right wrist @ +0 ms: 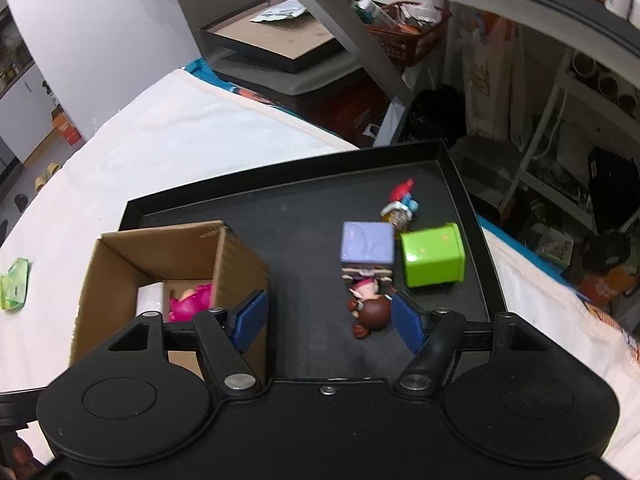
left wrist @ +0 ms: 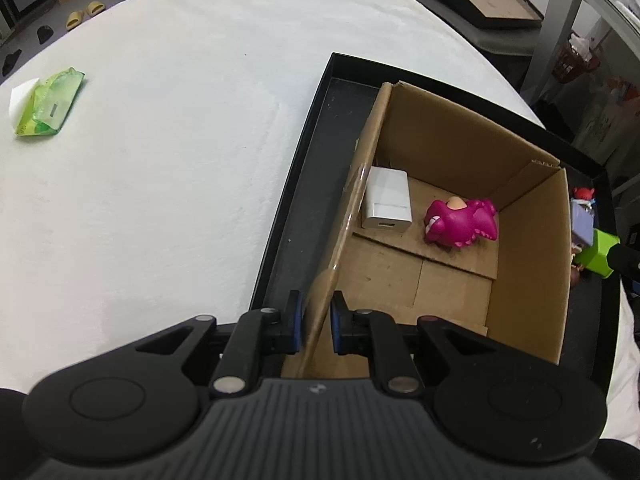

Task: Organize rigid objects
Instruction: 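Move the right gripper to the brown-haired doll and grasp it, then carry the brown-haired doll with the right gripper into the box and release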

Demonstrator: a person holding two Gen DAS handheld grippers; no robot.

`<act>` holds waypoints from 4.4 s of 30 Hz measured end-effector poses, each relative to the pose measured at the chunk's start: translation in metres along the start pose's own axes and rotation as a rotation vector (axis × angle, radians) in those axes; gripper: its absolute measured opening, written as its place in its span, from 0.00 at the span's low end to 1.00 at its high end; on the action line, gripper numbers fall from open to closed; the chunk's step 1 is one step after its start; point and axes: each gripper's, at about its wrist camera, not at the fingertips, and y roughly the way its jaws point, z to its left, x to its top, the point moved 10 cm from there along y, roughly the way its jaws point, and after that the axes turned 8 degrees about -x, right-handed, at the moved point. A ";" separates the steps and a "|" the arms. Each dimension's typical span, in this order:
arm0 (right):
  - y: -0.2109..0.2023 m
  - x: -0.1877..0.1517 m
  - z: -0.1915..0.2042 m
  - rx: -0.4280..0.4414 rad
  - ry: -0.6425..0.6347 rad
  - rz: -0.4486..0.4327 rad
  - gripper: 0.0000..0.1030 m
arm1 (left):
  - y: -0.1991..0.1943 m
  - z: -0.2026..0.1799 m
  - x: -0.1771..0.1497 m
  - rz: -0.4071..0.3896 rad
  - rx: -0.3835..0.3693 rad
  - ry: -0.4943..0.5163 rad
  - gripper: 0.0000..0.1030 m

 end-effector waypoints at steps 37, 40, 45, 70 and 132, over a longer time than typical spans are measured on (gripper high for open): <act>0.085 -0.031 -0.043 0.094 0.214 0.011 0.78 | 0.001 -0.030 0.024 0.017 0.204 0.153 0.52; 0.086 -0.031 -0.042 0.092 0.201 0.002 0.67 | 0.002 -0.030 0.024 0.019 0.208 0.152 0.52; 0.086 -0.033 -0.038 0.132 0.196 0.006 0.39 | 0.002 -0.029 0.023 0.026 0.216 0.151 0.53; 0.039 -0.021 -0.028 0.098 0.153 -0.038 0.39 | -0.014 -0.018 0.021 -0.004 0.133 0.109 0.54; -0.024 -0.029 0.162 0.085 -0.170 -0.021 0.39 | -0.001 0.017 -0.006 -0.025 -0.219 0.028 0.15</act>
